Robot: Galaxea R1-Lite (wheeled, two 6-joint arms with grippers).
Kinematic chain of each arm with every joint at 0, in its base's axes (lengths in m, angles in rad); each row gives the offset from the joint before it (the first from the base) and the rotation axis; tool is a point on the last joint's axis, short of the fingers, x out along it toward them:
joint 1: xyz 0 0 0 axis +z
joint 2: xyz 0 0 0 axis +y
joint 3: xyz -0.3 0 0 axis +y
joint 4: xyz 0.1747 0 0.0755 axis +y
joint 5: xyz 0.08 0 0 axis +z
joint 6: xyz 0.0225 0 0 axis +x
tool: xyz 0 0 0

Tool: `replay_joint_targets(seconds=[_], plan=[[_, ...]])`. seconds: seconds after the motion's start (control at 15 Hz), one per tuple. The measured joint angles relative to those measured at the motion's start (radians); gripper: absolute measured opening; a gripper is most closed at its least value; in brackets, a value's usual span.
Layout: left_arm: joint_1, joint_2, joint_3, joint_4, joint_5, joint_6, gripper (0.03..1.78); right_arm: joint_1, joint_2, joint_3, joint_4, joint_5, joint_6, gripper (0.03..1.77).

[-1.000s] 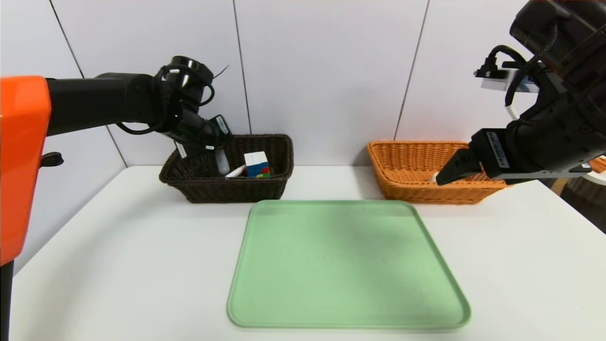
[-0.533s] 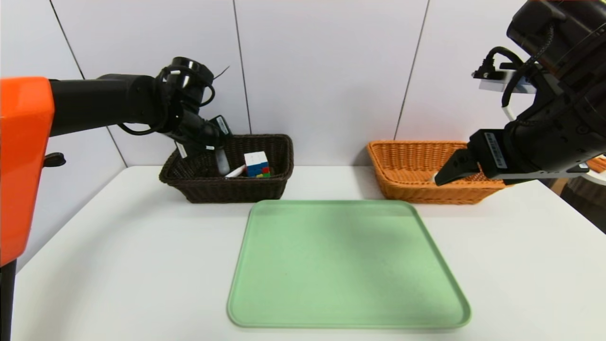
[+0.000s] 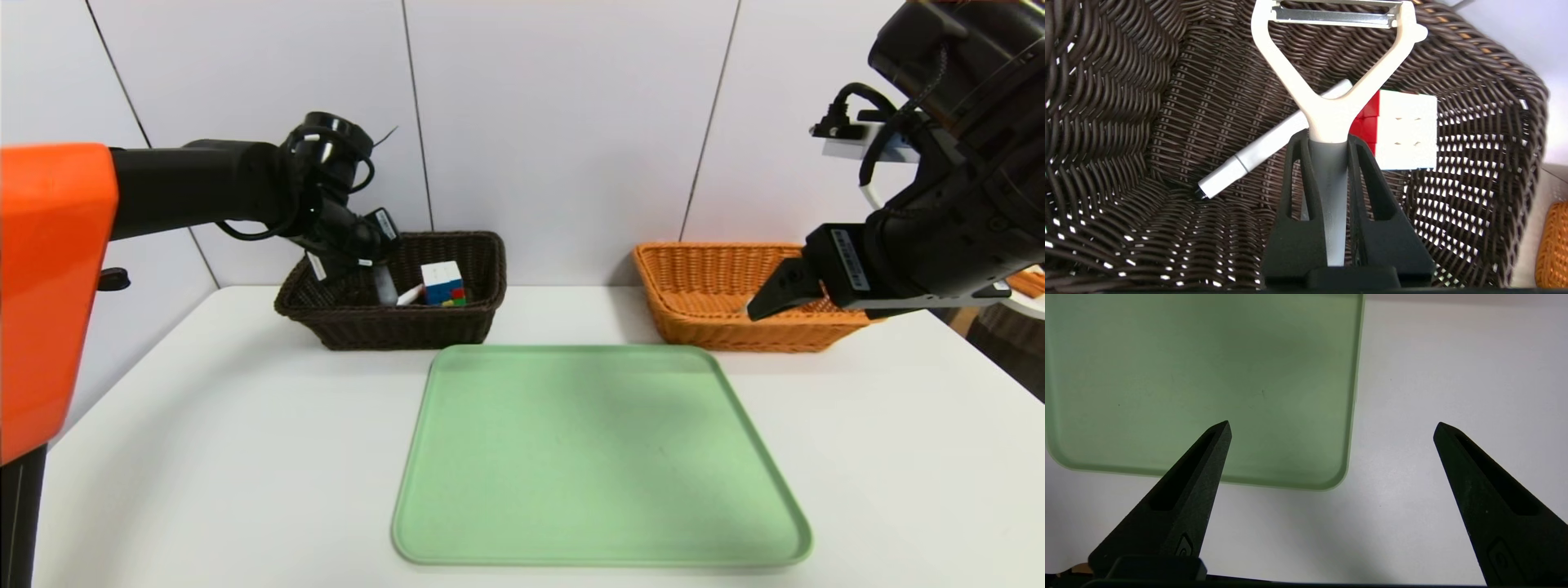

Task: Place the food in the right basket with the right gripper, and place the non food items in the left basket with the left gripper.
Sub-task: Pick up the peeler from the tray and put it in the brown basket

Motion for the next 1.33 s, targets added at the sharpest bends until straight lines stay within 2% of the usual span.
replay_joint_targets(seconds=[0.73, 0.8, 1.0, 1.33], plan=[[0.009, 0.014, -0.004, -0.015, -0.003, -0.007, 0.21, 0.001, 0.014, -0.003, -0.001, 0.000, 0.000, 1.71], [0.009, 0.015, -0.004, -0.015, -0.002, -0.007, 0.39, 0.001, 0.015, -0.003, -0.001, 0.000, -0.001, 1.71], [0.010, 0.016, -0.005, -0.020, 0.000, -0.006, 0.82, 0.000, 0.015, -0.003, -0.001, 0.000, -0.001, 1.71], [0.010, 0.017, -0.005, -0.020, 0.001, -0.005, 1.24, 0.000, 0.020, -0.003, -0.001, -0.001, -0.002, 1.71]])
